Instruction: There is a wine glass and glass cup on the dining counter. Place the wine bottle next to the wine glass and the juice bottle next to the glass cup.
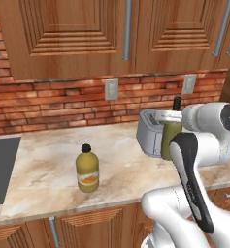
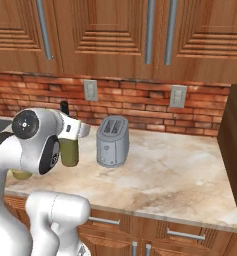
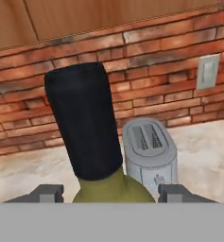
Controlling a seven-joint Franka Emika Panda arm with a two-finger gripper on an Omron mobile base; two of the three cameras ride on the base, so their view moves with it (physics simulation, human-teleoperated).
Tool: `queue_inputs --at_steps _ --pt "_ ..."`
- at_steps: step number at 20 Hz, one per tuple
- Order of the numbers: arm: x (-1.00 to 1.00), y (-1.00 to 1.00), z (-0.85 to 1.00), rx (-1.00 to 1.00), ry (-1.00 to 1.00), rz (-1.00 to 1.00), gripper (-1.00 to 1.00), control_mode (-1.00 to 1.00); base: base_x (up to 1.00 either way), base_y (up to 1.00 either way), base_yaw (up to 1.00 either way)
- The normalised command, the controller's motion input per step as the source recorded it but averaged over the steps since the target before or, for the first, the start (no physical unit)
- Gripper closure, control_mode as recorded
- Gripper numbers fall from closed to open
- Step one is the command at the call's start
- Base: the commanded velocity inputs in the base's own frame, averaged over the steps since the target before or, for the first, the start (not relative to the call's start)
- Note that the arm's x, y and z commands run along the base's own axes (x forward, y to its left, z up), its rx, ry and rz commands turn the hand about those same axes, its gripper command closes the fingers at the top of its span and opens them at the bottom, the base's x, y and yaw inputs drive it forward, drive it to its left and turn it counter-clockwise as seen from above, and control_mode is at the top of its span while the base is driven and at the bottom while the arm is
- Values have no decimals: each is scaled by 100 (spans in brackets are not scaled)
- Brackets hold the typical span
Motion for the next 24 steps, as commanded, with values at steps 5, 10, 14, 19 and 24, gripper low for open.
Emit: queue_inputs --at_steps 5,10,14,19,24 --pt "-3 5 6 7 -22 41 100 -100 0 0 0" --pt "-7 3 7 13 -11 31 100 -100 0 0 0" --pt "-4 4 4 12 -1 25 100 -100 0 0 0" --pt "-8 0 13 5 0 22 100 -100 0 0 0" --pt "-10 5 10 0 0 13 100 -100 0 0 0"
